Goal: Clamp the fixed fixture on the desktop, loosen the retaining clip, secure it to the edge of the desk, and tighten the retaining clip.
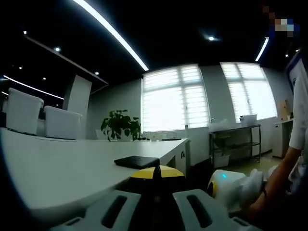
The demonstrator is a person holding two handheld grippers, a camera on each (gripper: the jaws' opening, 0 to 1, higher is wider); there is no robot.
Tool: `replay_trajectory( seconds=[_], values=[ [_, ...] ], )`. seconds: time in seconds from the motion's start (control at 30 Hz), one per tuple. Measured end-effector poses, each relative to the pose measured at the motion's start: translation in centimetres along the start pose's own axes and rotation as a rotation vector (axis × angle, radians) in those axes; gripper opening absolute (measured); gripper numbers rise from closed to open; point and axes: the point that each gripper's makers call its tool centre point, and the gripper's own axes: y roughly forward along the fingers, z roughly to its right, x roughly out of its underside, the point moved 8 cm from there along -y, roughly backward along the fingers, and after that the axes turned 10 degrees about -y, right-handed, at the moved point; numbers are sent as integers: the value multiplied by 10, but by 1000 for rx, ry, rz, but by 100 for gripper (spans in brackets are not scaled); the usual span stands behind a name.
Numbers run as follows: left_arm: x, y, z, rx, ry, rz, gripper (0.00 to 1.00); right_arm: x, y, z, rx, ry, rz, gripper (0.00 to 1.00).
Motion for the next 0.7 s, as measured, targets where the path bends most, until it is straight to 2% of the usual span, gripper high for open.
replay_trajectory(
  seconds=[0.07, 0.2, 0.23, 0.3, 0.43, 0.57, 0.63, 0.7],
  values=[
    [0, 0, 0, 0, -1, -1, 3, 0, 0, 2, -28, -16, 2, 26],
    [1, -1, 3, -1, 0, -1, 3, 2, 4, 8, -152, -25, 21, 26],
    [1, -2, 3, -1, -1, 0, 3, 2, 5, 10, -206, -3, 28, 26],
    [1, -2, 4, -2, -2, 1, 3, 3, 6, 15, -271, -12, 37, 26],
    [1, -3, 5, -1, -1, 0, 3, 4, 9, 22, -452, -89, 61, 26],
    [1, -3, 6, 0, -1, 2, 3, 6, 18, 29, -614, -146, 119, 25],
    [1, -3, 6, 1, -2, 2, 3, 8, 23, 31, -676, -112, 136, 25],
    [2, -3, 6, 1, -4, 3, 3, 9, 28, 33, -702, -100, 139, 25]
  ],
)
